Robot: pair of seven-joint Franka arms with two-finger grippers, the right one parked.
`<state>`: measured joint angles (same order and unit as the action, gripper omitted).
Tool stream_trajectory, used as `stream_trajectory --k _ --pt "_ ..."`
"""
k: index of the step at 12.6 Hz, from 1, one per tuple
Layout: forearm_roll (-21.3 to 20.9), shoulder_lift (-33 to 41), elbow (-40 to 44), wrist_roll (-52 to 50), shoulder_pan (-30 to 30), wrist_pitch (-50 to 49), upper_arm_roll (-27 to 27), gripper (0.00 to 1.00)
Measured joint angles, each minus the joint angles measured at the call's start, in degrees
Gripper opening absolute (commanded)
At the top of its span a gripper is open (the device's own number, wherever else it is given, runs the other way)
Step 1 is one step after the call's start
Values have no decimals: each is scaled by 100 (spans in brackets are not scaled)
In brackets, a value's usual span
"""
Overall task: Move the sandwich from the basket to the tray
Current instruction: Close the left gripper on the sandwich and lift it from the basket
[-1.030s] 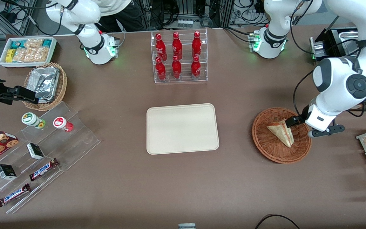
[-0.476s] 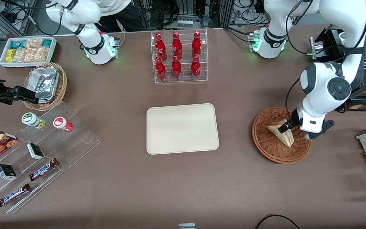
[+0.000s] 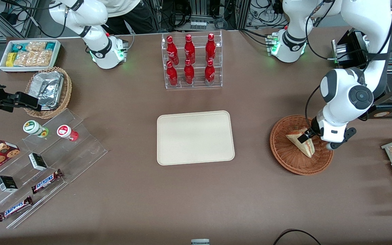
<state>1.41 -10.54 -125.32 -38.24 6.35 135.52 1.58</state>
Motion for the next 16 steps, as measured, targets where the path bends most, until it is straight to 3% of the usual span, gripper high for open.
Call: stream_trajectory --k 11,12,14,15,16 --pt "114 -404 -196 -45 -5 645 12 100" --pt "115 -458 -231 -47 -5 754 12 86" --pt "118 -549 -289 -51 -5 919 12 21" --pt "118 -566 -292 -52 -6 920 12 1" --pt "118 -564 -292 -53 -8 920 13 0"
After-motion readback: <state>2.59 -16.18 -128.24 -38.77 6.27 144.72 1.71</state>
